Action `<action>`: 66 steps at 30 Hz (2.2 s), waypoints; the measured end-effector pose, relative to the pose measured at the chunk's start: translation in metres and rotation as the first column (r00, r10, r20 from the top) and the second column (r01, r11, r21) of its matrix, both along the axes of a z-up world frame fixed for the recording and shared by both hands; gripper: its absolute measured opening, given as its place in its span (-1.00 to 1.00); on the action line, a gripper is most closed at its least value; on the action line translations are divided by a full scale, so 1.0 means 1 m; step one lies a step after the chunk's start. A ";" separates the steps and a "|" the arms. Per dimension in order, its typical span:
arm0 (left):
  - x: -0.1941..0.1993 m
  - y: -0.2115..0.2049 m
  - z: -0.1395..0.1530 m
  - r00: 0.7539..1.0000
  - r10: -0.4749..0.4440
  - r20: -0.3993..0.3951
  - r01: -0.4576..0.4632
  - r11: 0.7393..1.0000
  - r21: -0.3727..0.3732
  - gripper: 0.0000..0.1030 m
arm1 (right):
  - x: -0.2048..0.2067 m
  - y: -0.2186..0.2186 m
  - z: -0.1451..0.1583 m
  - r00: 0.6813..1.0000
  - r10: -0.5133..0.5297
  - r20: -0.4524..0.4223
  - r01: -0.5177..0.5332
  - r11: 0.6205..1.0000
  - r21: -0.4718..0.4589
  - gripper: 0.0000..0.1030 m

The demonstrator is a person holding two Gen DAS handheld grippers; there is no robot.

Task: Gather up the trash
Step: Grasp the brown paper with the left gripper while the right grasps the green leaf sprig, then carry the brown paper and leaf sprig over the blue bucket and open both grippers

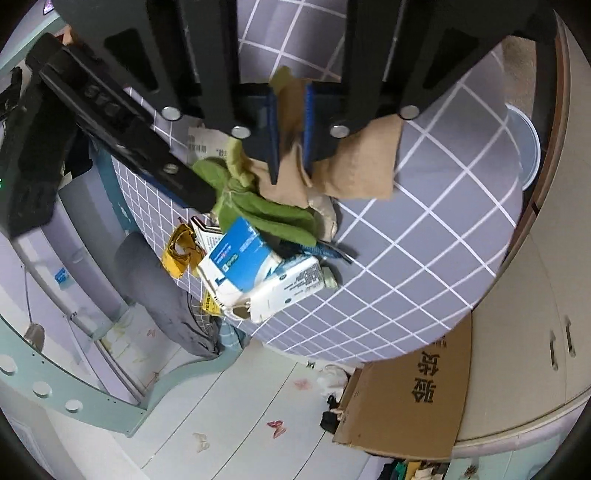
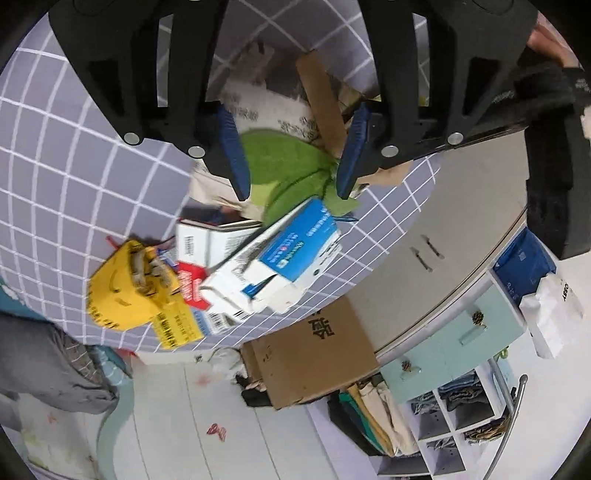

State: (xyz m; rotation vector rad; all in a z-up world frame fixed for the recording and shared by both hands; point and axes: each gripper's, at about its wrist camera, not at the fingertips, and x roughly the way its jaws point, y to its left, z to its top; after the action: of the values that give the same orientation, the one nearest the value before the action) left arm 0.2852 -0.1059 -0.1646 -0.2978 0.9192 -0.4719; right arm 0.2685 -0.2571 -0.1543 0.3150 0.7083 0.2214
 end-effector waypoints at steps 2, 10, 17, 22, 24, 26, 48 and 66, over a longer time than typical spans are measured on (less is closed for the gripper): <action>-0.001 0.003 0.002 1.000 -0.007 0.001 0.007 1.000 -0.015 -0.88 | 0.005 0.006 -0.003 1.000 0.015 -0.016 -0.015 1.000 0.019 -0.05; -0.003 0.012 0.004 1.000 -0.011 0.018 0.011 1.000 -0.007 -0.90 | 0.006 0.021 0.001 0.999 0.033 -0.020 -0.033 0.999 0.000 -0.05; -0.006 0.017 0.004 0.999 -0.026 0.026 0.027 1.000 -0.015 -0.93 | 0.018 0.033 -0.008 0.996 0.053 -0.070 -0.059 0.995 -0.081 -0.47; -0.008 0.027 0.006 0.999 -0.021 0.032 0.021 0.999 -0.025 -0.96 | 0.009 0.034 0.001 0.997 0.065 -0.048 -0.071 0.988 -0.135 -0.91; -0.010 0.035 0.010 0.999 -0.010 0.046 0.012 0.999 -0.035 -0.96 | 0.005 0.031 0.006 0.998 0.052 -0.034 -0.056 0.989 -0.133 -0.96; -0.012 0.041 0.015 0.999 -0.004 0.054 0.007 0.999 -0.052 -0.96 | 0.001 0.027 0.013 0.999 0.042 -0.015 -0.043 0.991 -0.127 -0.96; -0.019 0.117 0.036 0.983 0.133 0.127 -0.129 0.991 -0.043 -0.96 | -0.001 0.061 0.016 1.000 -0.015 -0.009 0.013 0.984 -0.176 -0.84; -0.004 0.223 0.046 0.940 0.311 0.142 -0.312 0.950 -0.017 -0.96 | 0.045 0.216 0.058 0.945 0.323 0.056 -0.317 0.943 -0.098 -0.84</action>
State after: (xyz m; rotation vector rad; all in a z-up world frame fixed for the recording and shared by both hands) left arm 0.2810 0.1174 -0.1188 -0.3915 0.7162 -0.1946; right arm 0.3137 -0.0415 -0.0965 0.1050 0.6941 0.5072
